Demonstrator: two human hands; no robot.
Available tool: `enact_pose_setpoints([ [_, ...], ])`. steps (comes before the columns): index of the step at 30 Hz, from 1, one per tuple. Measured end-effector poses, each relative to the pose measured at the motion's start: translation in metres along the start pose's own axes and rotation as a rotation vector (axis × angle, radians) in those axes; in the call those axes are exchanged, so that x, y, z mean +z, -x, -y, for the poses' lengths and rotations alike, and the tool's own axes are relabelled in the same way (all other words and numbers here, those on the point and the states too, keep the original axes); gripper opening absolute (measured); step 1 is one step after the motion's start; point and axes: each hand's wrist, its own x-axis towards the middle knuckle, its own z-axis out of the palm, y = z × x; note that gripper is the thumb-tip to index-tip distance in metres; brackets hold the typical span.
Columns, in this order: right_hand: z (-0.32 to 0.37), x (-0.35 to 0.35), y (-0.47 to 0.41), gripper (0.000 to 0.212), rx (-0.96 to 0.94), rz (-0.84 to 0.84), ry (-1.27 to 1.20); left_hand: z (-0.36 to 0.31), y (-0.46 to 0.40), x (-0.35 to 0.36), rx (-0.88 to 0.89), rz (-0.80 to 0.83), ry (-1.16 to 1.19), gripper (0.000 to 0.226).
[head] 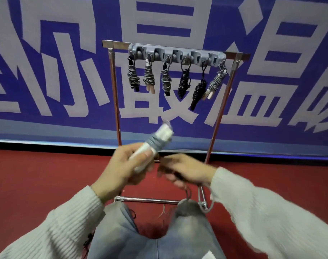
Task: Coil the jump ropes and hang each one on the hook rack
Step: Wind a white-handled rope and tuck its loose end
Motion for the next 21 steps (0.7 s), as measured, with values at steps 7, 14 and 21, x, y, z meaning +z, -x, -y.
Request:
enact_pose_setpoints([
  [7, -0.052, 0.013, -0.001, 0.017, 0.041, -0.069, -0.071, 0.004, -0.036, -0.037, -0.179, -0.418, -0.234, 0.028],
  [14, -0.049, -0.006, -0.019, 0.048, 0.119, -0.126, 0.624, 0.007, -0.034, -0.012, -0.101, -0.189, -0.240, 0.030],
  [21, -0.010, 0.034, -0.019, 0.021, -0.243, -0.252, -0.235, 0.003, -0.040, 0.005, -0.123, -0.083, -0.047, 0.031],
])
